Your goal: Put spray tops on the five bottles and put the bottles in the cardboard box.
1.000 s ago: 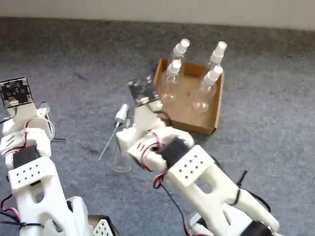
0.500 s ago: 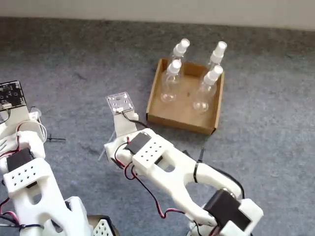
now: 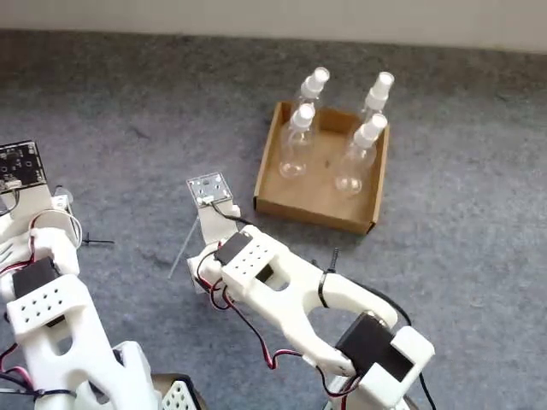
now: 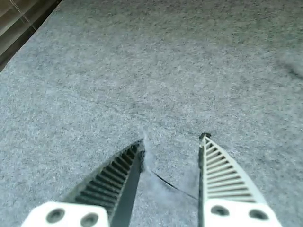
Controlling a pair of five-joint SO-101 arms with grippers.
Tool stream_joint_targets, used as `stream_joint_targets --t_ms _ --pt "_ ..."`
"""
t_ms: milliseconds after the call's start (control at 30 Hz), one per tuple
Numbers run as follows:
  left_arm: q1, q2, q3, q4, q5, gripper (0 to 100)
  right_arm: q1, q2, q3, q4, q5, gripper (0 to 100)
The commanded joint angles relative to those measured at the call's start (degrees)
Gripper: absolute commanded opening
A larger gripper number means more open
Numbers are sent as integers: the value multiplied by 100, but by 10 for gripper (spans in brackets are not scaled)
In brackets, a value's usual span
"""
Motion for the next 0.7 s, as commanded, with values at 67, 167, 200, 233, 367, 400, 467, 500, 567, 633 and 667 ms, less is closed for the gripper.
stream_joint_targets --t_ms 67,167,200,233,367,400,467,500,567,633,667 --pt "119 -13 -66 0 -44 176 -40 -567 -224 945 0 3" --pt "119 -13 -92 18 -44 175 -13 -1543 -233 1903 290 5" --pt "127 -13 -92 18 -44 175 4 -1965 -233 2193 756 5" --pt "136 -13 -92 26 -44 175 40 -2404 -224 2457 1380 5" --pt "453 -4 -224 519 -44 175 743 -4110 -224 3530 3719 5" --pt "567 -4 -347 765 -44 175 1086 -4479 -224 3785 3824 5" --pt "813 -4 -620 1231 -44 175 1886 -5042 -251 4321 4079 5" --pt "998 -4 -787 1451 -44 175 2352 -5244 -347 4576 4396 5" --pt "1393 -4 -1121 1908 -44 175 3275 -5437 -505 4954 5073 5" --pt "1824 13 -1508 2426 -44 175 4321 -5455 -576 5112 5600 5" --pt "2000 31 -1719 2690 -44 175 4787 -5455 -593 5112 5785 5"
